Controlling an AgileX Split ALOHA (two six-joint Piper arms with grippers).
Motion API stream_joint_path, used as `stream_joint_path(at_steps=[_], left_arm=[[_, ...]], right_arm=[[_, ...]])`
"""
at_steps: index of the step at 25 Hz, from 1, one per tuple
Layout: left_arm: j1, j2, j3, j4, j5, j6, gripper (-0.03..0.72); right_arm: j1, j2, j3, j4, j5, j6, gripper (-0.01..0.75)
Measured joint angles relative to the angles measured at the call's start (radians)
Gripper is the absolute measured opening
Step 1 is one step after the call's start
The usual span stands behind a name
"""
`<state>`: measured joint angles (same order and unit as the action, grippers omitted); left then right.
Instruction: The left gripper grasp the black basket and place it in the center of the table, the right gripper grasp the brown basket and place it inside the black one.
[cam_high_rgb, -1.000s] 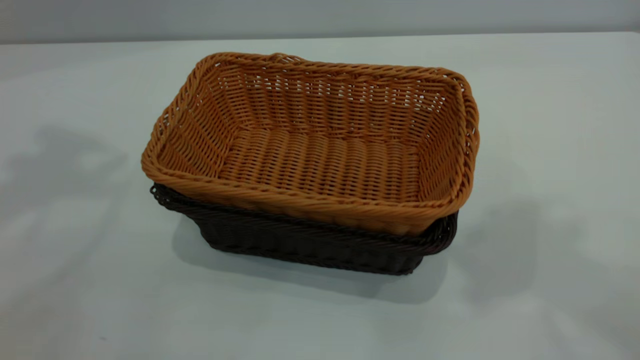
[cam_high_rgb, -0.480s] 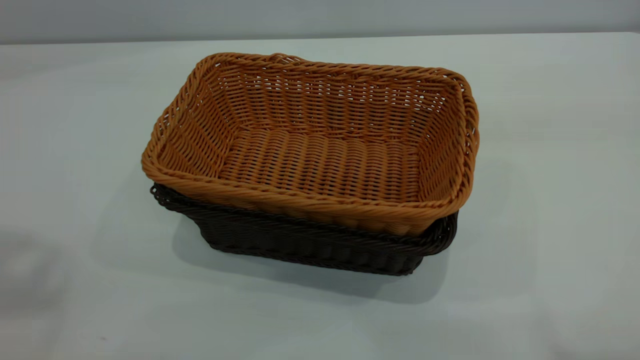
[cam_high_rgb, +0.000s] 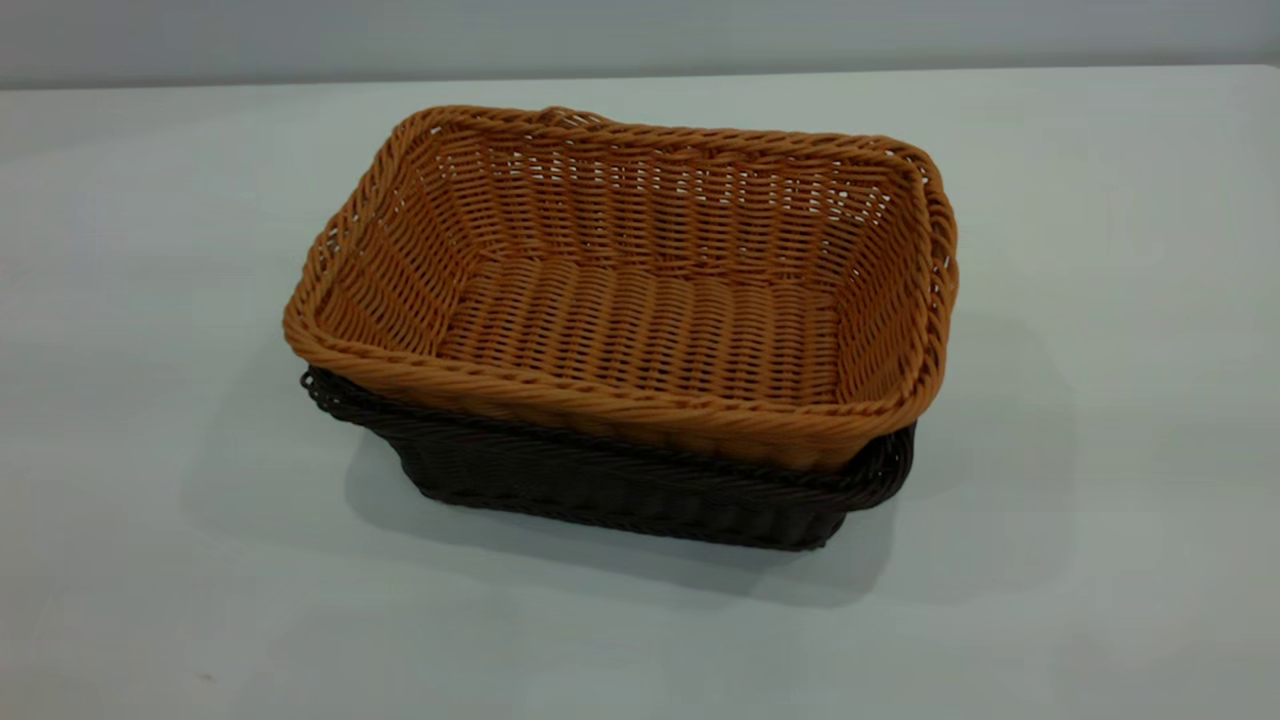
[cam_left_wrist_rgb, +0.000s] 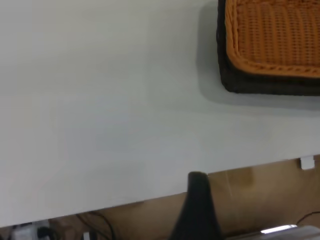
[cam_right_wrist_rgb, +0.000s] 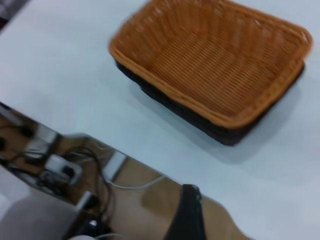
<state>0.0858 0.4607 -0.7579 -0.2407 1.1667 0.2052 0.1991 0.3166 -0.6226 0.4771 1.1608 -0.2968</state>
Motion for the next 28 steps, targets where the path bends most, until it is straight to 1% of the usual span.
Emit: stream_joint_path(at_steps=[6, 10, 12, 18, 28], left_arm=[[0.0, -0.231, 0.15, 0.001, -0.004, 0.01, 0.542], [0.0, -0.317, 0.228, 0.002, -0.006, 0.026, 0.542], [0.0, -0.339, 0.26, 0.003, -0.013, 0.028, 0.542], [0.0, -0.347, 0.268, 0.003, -0.03, 0.03, 0.542], [0.0, -0.347, 0.268, 0.045, -0.032, 0.014, 0.542]], right_arm=[[0.0, -0.138, 0.103, -0.095, -0.002, 0.019, 0.575], [0.0, -0.208, 0.143, -0.211, -0.005, 0.086, 0.575], [0.0, -0.245, 0.152, -0.237, -0.005, 0.111, 0.575], [0.0, -0.329, 0.152, -0.248, -0.008, 0.119, 0.575], [0.0, -0.333, 0.152, -0.249, -0.008, 0.12, 0.575]])
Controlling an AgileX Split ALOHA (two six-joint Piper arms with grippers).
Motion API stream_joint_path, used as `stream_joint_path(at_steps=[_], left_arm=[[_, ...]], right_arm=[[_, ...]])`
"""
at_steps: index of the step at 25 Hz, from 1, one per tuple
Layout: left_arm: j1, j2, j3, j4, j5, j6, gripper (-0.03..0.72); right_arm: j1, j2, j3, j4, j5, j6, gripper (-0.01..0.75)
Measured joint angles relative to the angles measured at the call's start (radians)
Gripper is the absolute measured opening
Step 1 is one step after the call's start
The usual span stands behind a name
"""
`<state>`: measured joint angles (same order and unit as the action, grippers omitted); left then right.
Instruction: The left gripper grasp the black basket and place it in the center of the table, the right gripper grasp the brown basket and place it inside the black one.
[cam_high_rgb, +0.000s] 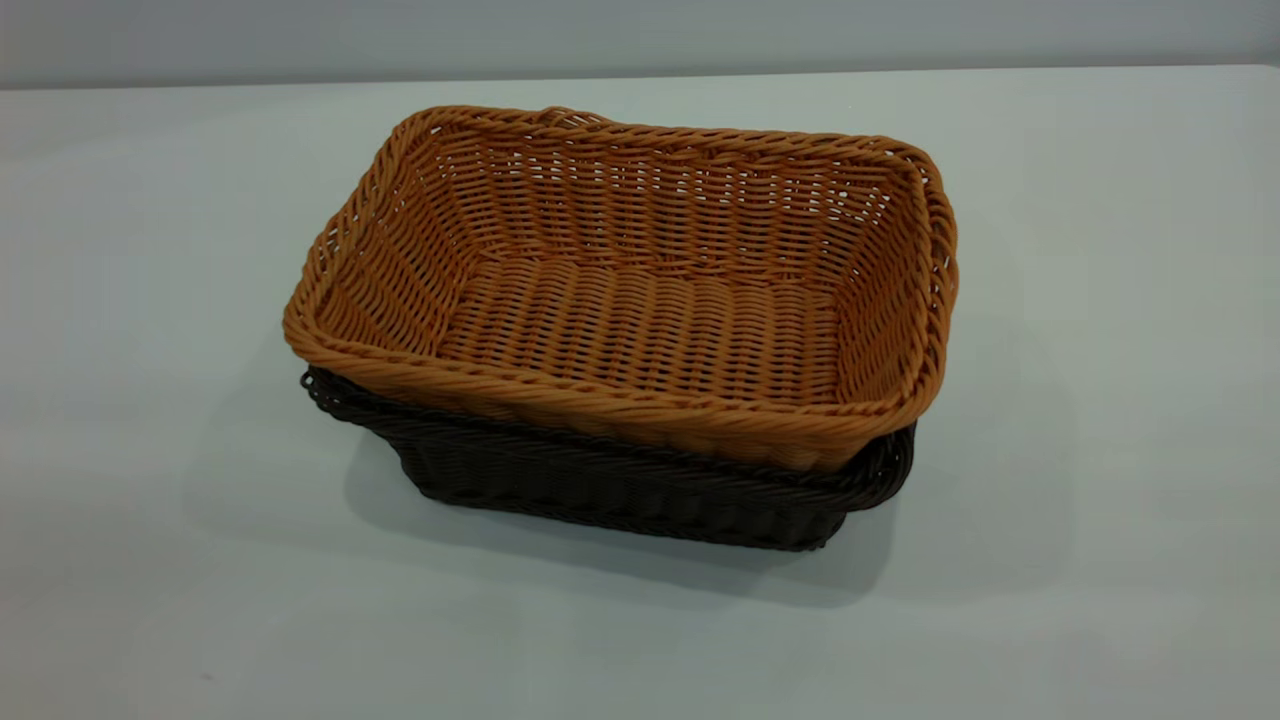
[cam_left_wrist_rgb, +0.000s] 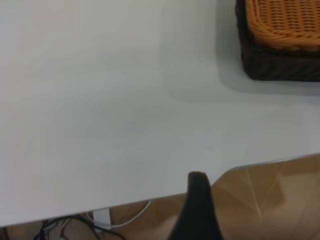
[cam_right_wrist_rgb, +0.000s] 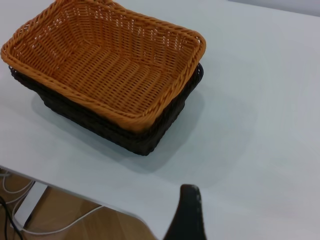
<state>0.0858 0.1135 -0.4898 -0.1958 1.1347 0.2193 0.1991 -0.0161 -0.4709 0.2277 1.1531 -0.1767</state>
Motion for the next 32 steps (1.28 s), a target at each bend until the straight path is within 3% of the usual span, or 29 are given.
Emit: stream_joint_path(at_steps=[10, 21, 32], left_arm=[[-0.013, -0.027, 0.0, 0.002, -0.002, 0.0, 0.542], [-0.103, -0.133, 0.0, -0.011, -0.001, 0.0, 0.542], [-0.105, -0.133, 0.0, -0.016, -0.001, -0.001, 0.542]], right_arm=[[-0.005, 0.0, 0.0, 0.0, 0.0, 0.0, 0.575], [-0.25, 0.0, 0.0, 0.001, 0.0, 0.0, 0.575], [-0.275, 0.0, 0.0, 0.001, 0.0, 0.0, 0.575]])
